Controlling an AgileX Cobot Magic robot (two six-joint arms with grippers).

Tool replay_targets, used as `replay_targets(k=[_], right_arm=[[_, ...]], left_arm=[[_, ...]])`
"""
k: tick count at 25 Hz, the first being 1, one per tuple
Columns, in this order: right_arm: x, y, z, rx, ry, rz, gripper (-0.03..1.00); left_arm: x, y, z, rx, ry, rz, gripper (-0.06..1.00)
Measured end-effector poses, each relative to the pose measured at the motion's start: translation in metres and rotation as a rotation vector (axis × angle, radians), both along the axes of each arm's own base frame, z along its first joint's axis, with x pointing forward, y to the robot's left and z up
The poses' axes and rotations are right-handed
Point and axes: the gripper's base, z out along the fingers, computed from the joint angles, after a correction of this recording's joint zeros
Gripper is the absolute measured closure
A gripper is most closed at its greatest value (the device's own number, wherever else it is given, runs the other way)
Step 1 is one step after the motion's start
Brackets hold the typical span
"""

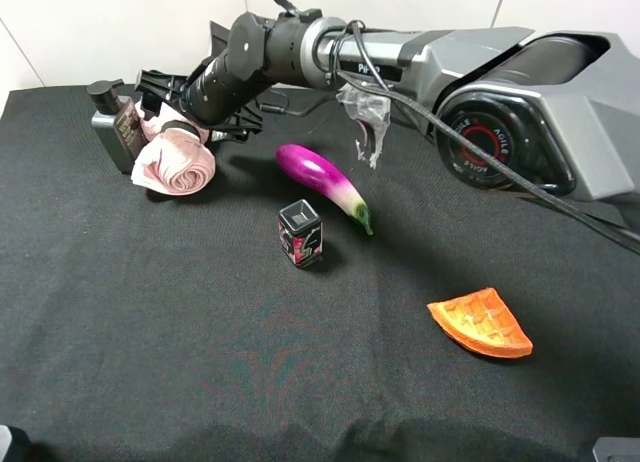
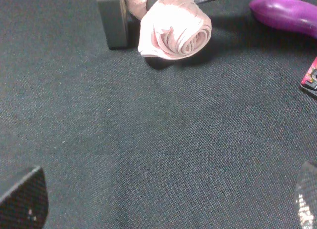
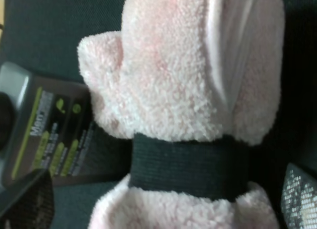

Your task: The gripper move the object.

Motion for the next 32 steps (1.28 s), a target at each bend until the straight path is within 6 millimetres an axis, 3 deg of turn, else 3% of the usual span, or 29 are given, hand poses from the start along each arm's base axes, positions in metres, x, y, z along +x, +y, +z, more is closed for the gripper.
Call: replay_targets(k=[19, 32], right_arm=[[-0.003, -0.028, 0.065, -0.146, -0.022, 0.093, 0.27], [-0.007, -0.071, 0.112, -0.285, 0.07, 0.164, 0.27]], left_arm=[[0.0, 0.0, 0.0, 0.0, 0.0, 0.0, -0.05], [0.0, 0.0, 0.0, 0.0, 0.0, 0.0, -0.05]])
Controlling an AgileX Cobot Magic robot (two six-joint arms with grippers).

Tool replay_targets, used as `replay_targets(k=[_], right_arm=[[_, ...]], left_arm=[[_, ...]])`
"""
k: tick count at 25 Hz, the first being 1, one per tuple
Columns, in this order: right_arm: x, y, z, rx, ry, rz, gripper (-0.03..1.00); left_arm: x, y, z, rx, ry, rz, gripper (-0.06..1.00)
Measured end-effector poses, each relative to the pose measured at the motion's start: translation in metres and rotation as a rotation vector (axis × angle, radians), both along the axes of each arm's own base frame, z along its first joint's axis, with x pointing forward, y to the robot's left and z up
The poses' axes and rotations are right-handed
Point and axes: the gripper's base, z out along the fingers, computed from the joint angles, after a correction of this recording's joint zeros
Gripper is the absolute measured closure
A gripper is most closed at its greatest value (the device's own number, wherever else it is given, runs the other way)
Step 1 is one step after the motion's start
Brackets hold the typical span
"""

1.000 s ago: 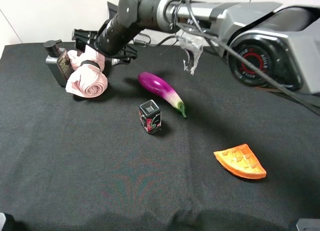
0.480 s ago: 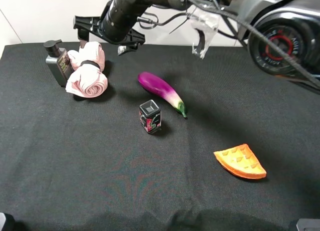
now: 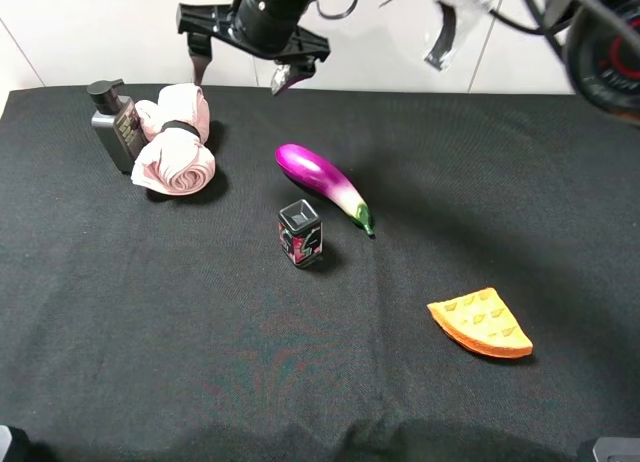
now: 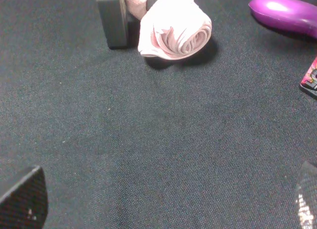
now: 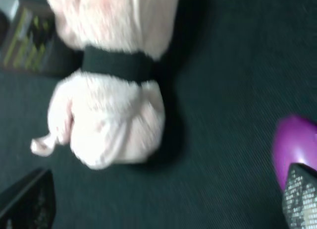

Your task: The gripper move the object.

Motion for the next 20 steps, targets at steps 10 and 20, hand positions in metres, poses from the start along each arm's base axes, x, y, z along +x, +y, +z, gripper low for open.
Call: replay_targets(k=[10, 20], right_arm=[[-0.013, -0.033, 0.04, -0.148, 0.009, 0.094, 0.27], [-0.035, -0.058, 0.1, -0.164, -0.158, 0.168, 0.27]], left_arm=[[0.0, 0.0, 0.0, 0.0, 0.0, 0.0, -0.05], [0.0, 0.0, 0.0, 0.0, 0.0, 0.0, -0.05]])
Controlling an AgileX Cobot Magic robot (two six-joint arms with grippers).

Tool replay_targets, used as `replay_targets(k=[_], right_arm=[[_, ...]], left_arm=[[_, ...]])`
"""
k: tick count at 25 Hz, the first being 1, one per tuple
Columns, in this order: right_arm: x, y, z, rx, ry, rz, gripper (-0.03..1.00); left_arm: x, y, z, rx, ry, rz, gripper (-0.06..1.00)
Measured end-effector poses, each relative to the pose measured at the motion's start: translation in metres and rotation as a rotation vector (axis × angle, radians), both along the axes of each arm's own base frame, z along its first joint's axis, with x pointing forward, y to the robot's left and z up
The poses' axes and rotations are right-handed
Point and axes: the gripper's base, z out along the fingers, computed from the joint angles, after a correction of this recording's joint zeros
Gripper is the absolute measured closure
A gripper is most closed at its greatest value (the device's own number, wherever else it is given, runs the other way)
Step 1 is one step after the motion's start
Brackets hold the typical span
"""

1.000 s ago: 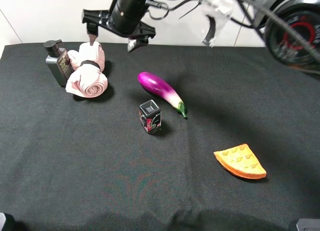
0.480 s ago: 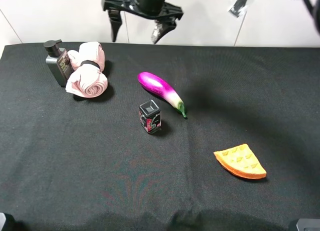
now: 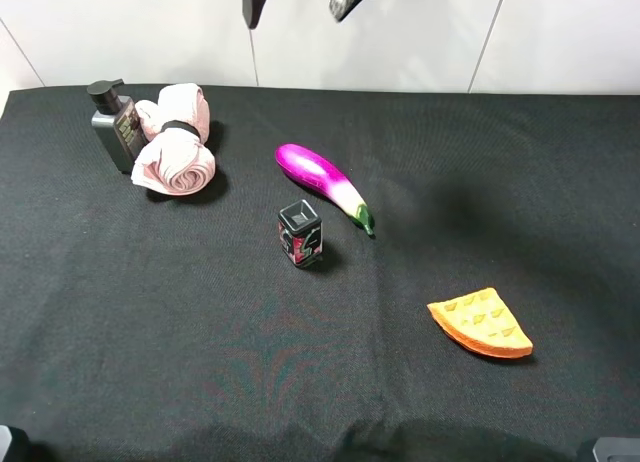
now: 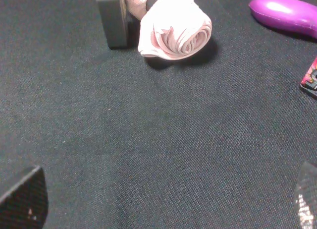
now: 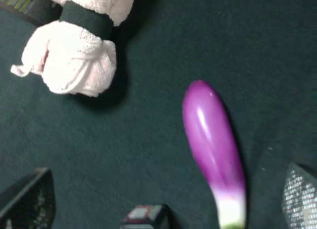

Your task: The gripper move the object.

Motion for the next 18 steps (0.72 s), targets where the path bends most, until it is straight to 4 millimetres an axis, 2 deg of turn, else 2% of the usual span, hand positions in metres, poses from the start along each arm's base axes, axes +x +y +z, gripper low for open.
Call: replay_targets(k=[3, 8, 18], right_arm=[[-0.015, -0.014, 0.013, -0.019, -0.021, 0.014, 0.27], [-0.042, -0.04, 0.023, -0.084, -0.045, 0.041, 0.27], [-0.101, -0.092, 0.032, -0.155, -0.063, 0.078, 0.27]], left_arm=[[0.0, 0.0, 0.0, 0.0, 0.0, 0.0, -0.05], [0.0, 0.0, 0.0, 0.0, 0.0, 0.0, -0.05], [0.0, 0.0, 0.0, 0.0, 0.0, 0.0, -0.05]])
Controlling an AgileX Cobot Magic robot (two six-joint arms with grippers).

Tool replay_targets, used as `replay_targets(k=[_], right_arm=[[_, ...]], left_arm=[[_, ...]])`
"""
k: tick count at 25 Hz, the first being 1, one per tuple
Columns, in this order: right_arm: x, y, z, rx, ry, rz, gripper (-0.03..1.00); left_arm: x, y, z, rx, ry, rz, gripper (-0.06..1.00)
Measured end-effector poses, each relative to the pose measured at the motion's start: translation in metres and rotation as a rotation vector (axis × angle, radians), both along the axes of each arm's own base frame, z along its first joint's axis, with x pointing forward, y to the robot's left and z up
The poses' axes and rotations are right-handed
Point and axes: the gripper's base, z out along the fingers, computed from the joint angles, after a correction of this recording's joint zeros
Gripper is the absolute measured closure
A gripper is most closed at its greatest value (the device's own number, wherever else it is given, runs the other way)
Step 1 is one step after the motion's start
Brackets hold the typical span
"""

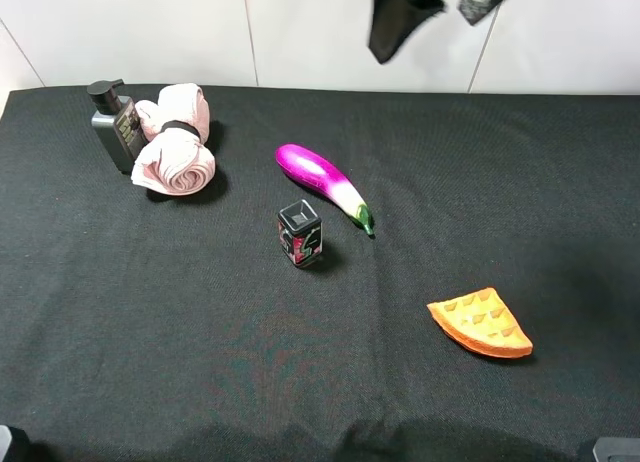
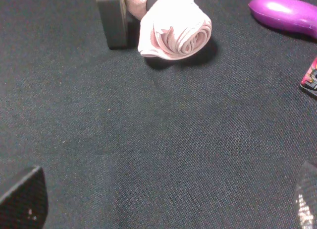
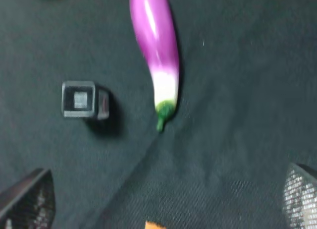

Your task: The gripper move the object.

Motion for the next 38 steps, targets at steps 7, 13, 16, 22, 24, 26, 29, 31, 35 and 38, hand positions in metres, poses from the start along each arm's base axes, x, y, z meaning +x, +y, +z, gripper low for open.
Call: replay_targets(k=[7, 13, 16, 22, 24, 26, 29, 31, 35, 38], right_arm=[[-0.039, -0.031, 0.006, 0.014, -0.017, 0.0, 0.27], [-0.069, -0.054, 0.013, 0.041, -0.052, 0.0, 0.27], [-0.081, -0.065, 0.017, 0.056, -0.079, -0.001, 0.27], [-0.104, -0.083, 0.022, 0.09, -0.121, -0.002, 0.27], [-0.112, -0.089, 0.02, 0.102, -0.122, -0.008, 0.27], [-0.12, -0.095, 0.017, 0.112, -0.124, -0.028, 0.27], [-0.13, -0.104, 0.009, 0.132, -0.117, -0.065, 0.27], [-0.136, -0.111, 0.004, 0.145, -0.109, -0.106, 0.27], [-0.141, -0.134, -0.004, 0.164, -0.134, -0.252, 0.27], [-0.151, -0.153, -0.003, 0.188, -0.184, -0.366, 0.27]], left_arm=[[0.0, 0.0, 0.0, 0.0, 0.0, 0.0, -0.05], [0.0, 0.0, 0.0, 0.0, 0.0, 0.0, -0.05], [0.0, 0.0, 0.0, 0.0, 0.0, 0.0, -0.05], [0.0, 0.0, 0.0, 0.0, 0.0, 0.0, -0.05], [0.0, 0.0, 0.0, 0.0, 0.0, 0.0, -0.05], [0.0, 0.0, 0.0, 0.0, 0.0, 0.0, -0.05], [0.0, 0.0, 0.0, 0.0, 0.0, 0.0, -0.05], [0.0, 0.0, 0.0, 0.0, 0.0, 0.0, -0.05], [0.0, 0.0, 0.0, 0.0, 0.0, 0.0, -0.05], [0.0, 0.0, 0.0, 0.0, 0.0, 0.0, -0.05]])
